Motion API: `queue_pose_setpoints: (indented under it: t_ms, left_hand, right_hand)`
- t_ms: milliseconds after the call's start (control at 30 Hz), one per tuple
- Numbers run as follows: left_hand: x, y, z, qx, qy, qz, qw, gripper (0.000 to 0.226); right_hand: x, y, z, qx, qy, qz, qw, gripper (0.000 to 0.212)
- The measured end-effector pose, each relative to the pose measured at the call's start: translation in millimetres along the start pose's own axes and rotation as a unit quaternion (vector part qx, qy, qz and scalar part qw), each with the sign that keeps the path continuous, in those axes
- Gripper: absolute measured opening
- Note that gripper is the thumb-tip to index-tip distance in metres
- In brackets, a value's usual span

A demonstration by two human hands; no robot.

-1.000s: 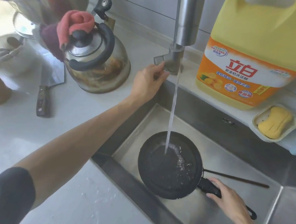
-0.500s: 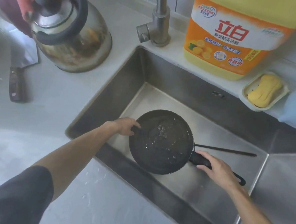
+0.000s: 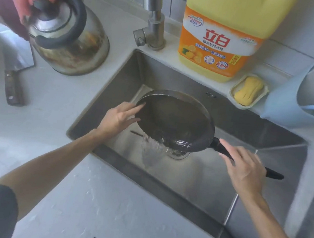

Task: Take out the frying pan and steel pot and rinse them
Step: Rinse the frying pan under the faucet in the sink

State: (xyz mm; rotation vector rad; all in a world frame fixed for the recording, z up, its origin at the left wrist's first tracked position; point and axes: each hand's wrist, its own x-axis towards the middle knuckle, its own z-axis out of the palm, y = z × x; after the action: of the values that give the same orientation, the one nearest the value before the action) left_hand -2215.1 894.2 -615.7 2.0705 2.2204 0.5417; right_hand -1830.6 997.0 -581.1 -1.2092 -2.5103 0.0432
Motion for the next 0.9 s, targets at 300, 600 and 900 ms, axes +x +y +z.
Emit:
queue_pose_setpoints:
  t_ms: [300,600,900]
  left_hand:
    - [16,44,-71,0.035,0.199,0.121,0.972,0.038]
    - [31,77,-129,-0.041,0.096,0.089,0.990,0.039]
    - [50,136,-185,-0.312,-0.018,-0.103,0.944,0.033]
  right_hand:
    - [5,0,-94,-0.093,0.158,-0.041,0.982,0.028]
    - [12,1,-161,-0.051,0.066,-0.039,0.996,0.038]
    - [-7,9,-241,0.058,-0.136,0.078,0.986,0.079]
